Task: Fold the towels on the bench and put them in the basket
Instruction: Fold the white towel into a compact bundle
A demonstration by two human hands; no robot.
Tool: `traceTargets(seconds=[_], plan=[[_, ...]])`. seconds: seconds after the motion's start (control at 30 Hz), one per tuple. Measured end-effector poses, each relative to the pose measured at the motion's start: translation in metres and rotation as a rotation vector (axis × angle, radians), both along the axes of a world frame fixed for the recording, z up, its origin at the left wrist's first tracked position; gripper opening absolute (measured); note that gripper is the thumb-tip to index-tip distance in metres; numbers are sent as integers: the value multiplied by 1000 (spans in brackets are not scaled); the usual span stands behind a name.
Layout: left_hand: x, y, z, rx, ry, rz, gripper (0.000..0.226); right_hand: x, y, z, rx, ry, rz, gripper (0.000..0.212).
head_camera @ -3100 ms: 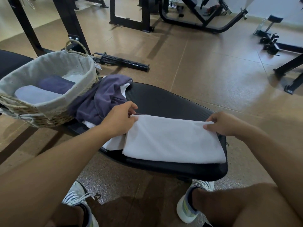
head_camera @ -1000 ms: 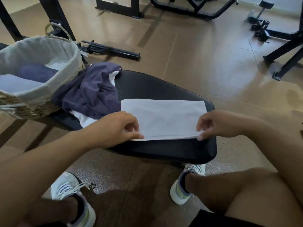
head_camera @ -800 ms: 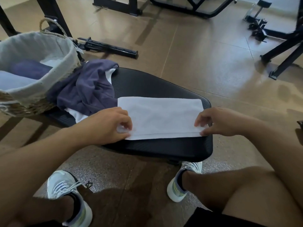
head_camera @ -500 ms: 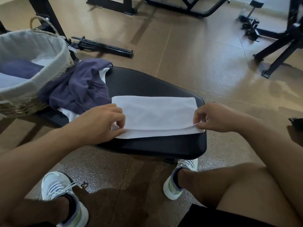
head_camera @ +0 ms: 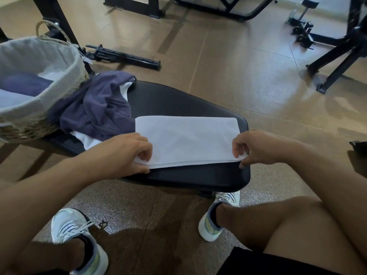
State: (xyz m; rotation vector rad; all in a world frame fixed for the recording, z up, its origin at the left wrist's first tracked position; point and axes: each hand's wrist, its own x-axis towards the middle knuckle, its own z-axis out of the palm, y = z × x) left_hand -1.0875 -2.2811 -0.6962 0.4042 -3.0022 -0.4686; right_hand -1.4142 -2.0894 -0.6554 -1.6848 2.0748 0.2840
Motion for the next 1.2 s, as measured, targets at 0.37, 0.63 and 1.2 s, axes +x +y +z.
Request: traceTargets(seconds=[0.37,0.63,1.2], plan=[[1,6,5,-21,-73,17,37,-6,4,1,-72,-6,-14,12],[1,5,3,-1,-47,30,22,-11,4,2,-125,-11,-60,13],[0,14,7,15,-136,45,22,-5,0,1,-83,-2,-41,13]])
